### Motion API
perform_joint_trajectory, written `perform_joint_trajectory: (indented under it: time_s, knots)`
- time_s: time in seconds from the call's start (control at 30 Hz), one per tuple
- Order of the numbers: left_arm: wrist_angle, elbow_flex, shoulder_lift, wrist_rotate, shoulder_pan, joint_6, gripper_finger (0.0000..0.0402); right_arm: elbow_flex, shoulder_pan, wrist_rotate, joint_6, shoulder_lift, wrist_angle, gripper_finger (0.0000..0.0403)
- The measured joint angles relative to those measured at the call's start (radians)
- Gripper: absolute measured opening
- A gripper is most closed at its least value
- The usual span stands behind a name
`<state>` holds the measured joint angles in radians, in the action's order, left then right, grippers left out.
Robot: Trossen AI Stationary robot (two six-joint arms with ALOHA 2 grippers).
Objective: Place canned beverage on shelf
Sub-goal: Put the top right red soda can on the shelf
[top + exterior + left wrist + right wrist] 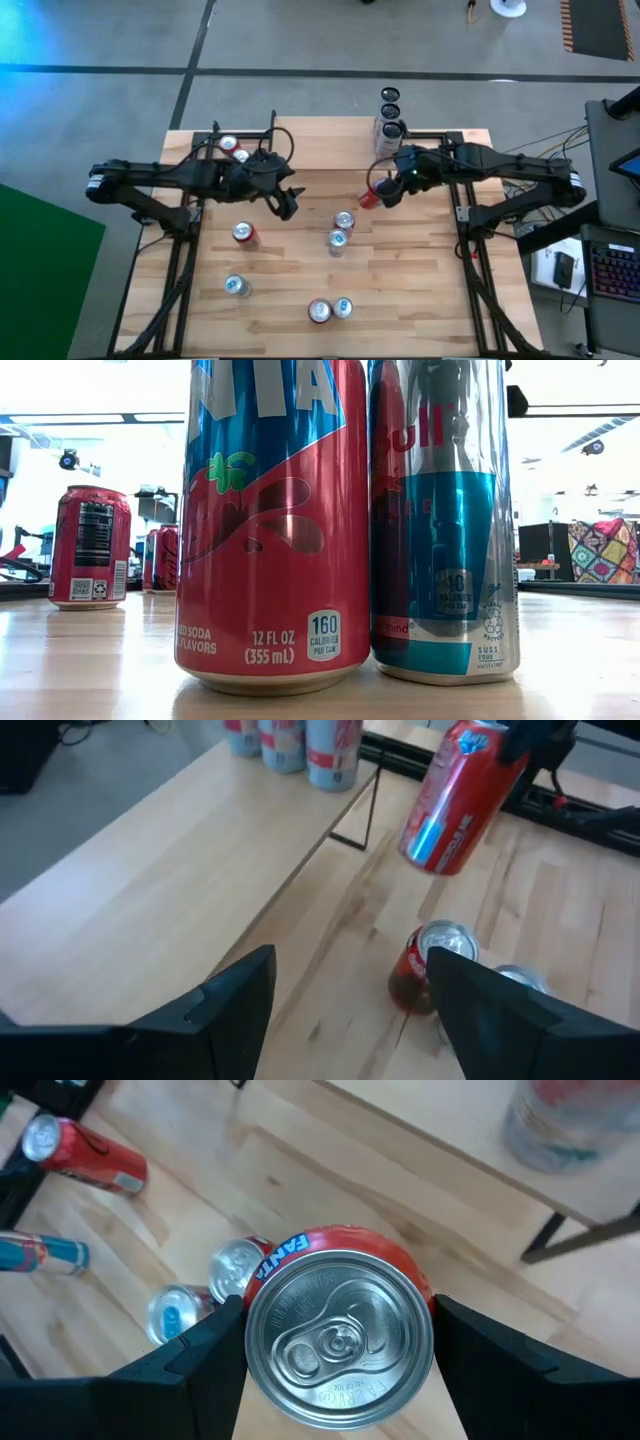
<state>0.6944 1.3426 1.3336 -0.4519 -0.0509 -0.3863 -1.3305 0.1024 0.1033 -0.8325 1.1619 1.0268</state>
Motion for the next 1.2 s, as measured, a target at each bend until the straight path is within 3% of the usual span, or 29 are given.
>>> perform_joint_trajectory:
  time_s: [0.17,0.53,0.87,1.2]
  knots:
    - [0.009,0.069,0.038,0.003,0.002,0.011,0.0267,-0.065,0.000,0.001,0.016,0.031,-0.003,0.0262]
    - [0.021,0.197,0.182,0.072,0.017,0.103,0.0371,-0.114,0.000,0.009,0.016,0.052,-0.029,0.0263]
    - [0.047,0.319,0.302,0.072,0.020,0.161,0.0362,-0.114,-0.004,0.014,0.014,0.052,-0.082,0.0263]
    - [0.047,0.333,0.304,0.073,0.037,0.169,0.0361,-0.140,-0.013,0.013,0.022,0.040,-0.084,0.0263]
